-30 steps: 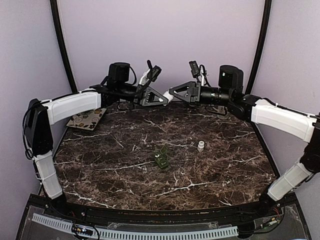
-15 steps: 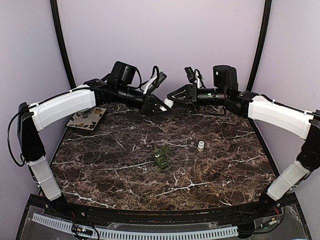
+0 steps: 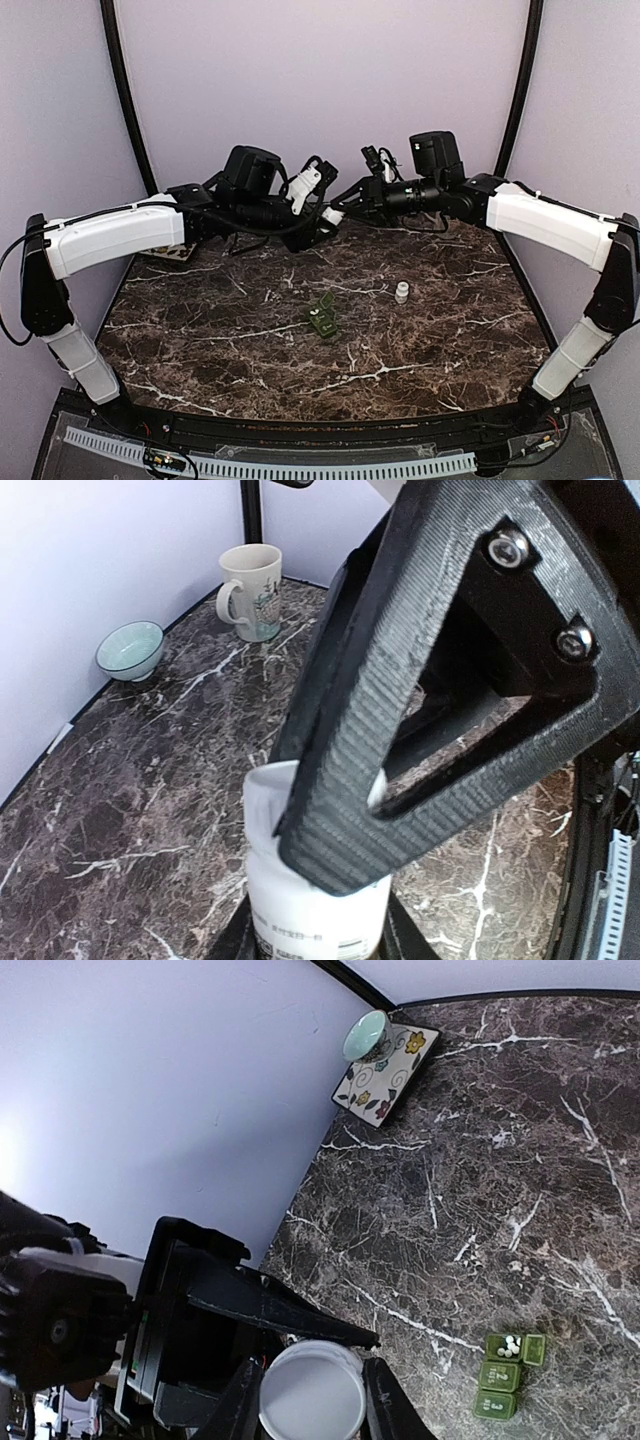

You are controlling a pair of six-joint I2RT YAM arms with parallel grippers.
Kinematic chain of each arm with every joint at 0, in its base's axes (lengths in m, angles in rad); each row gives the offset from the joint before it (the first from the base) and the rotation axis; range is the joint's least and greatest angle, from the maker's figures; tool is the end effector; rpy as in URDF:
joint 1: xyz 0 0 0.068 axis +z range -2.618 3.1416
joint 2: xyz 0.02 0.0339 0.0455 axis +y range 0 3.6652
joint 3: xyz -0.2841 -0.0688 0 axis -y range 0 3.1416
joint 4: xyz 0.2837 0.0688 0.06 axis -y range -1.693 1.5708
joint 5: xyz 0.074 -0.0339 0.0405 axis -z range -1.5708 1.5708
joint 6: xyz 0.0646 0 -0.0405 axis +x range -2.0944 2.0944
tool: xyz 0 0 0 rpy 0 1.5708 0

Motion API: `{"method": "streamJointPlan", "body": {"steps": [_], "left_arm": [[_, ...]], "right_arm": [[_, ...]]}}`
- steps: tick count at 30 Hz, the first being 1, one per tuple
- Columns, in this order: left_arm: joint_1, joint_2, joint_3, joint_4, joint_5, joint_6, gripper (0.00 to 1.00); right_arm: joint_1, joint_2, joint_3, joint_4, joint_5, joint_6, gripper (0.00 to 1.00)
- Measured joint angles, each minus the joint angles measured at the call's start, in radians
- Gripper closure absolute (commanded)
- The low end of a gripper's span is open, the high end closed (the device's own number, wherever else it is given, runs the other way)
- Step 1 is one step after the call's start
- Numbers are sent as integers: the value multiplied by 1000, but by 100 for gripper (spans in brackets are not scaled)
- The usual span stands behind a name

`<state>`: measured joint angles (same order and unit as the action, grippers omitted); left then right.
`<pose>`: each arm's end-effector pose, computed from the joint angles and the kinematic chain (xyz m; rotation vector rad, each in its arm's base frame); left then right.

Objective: Sort the pills into containers
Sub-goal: Unscrew the lid of the pill bottle.

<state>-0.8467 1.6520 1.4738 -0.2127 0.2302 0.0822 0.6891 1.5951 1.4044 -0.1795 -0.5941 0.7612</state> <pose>0.2933 -0.3539 0.3533 1.0428 1.7329 -0.7198 0.3133 0.3050 0.3565 -0.3736 2.1698 1.4721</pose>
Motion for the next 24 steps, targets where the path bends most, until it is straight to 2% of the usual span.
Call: {"method": "streamJointPlan", "body": {"steps": [7,10,16,24], "left_arm": [[-71,0,-40,81,-251,68,100],[-89,0,-59,126,-323,89,100],[-100,0,-90,196,-377,100,100],[-127,-5,-110,294,-361,113,100]], "right_arm": [[0,12,31,-53,44,12,83],[0,20,47,-67,59,17,79],[0,24,57,-72,77,26,63],[17,26,58,-72,69,52,54]]}}
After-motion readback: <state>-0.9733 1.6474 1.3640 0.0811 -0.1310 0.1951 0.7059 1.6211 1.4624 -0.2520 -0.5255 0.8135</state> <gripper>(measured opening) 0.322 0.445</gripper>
